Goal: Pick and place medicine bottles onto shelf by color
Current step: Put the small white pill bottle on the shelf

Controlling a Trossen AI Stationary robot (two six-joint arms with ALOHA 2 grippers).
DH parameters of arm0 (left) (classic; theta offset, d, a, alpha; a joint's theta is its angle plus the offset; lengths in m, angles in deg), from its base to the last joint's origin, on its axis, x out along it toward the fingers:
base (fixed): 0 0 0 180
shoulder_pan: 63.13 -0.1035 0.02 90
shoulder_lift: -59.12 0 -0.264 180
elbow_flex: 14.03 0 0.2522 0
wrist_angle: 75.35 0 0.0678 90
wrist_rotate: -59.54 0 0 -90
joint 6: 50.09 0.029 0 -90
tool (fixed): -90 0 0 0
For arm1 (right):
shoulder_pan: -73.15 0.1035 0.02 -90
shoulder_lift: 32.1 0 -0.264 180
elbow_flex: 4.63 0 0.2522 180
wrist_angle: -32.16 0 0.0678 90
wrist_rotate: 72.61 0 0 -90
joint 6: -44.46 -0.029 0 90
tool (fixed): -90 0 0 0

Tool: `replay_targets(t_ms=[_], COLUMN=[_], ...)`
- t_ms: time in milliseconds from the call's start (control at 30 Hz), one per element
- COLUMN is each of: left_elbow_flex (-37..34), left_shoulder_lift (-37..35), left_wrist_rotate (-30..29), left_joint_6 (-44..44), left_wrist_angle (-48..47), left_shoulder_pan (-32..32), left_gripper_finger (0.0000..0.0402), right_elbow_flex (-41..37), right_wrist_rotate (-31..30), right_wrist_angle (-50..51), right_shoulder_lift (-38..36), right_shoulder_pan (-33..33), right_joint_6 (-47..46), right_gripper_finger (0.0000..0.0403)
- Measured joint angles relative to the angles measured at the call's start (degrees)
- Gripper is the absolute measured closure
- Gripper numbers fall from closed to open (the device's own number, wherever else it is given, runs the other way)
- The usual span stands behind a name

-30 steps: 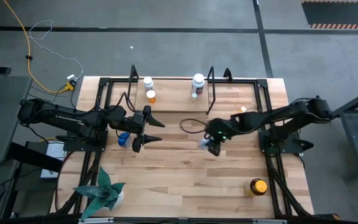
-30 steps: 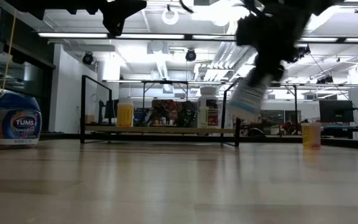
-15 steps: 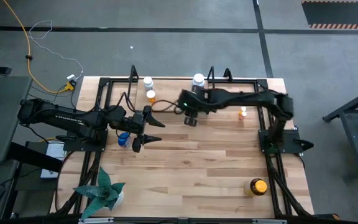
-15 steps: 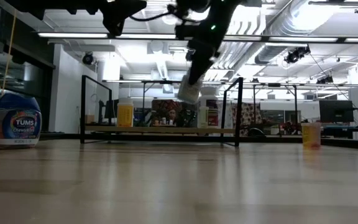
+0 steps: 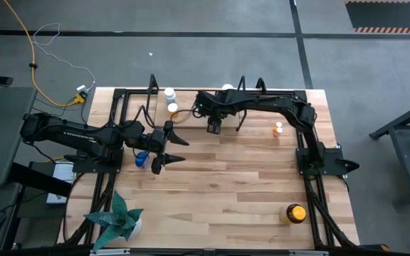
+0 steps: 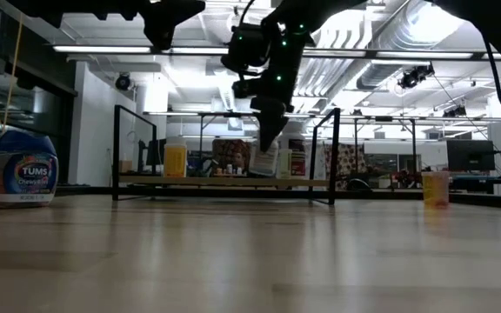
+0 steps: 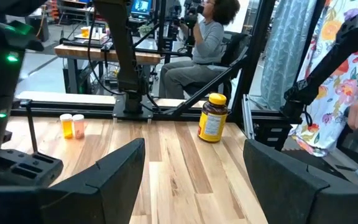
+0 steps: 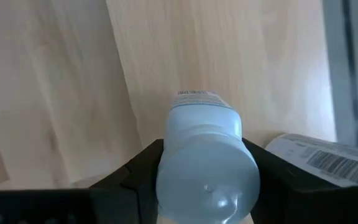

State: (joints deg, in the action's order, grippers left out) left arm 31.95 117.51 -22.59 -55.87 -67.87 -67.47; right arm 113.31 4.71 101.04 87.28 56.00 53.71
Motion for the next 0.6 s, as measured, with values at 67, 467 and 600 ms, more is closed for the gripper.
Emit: replay_targets(t_ms=[67, 467, 600], left_elbow_flex=[0.01, -0.01, 0.01], left_shoulder_lift=[0.0, 0.0, 0.0], left_wrist_rotate=[-0.01, -0.03, -0.06], left_joint_6=[0.0, 0.0, 0.0], left_wrist_angle=[-0.01, -0.02, -0.02], left_shoulder_pan=[0.0, 0.0, 0.0], left_gripper_finger=[0.0138, 0.0138, 0.0138], right_elbow_flex=[0.0, -0.02, -0.04], right_wrist_rotate=[1.88, 1.62, 1.6], right_wrist_angle=[-0.03, 0.32, 0.34], right_shoulder_lift=[-0.01, -0.01, -0.01], right_shoulder_pan=[-0.29, -0.62, -0.77], right_joint_6=[-0.2, -1.75, -1.72], right_gripper_finger=[0.0225, 0.0211, 0.0211])
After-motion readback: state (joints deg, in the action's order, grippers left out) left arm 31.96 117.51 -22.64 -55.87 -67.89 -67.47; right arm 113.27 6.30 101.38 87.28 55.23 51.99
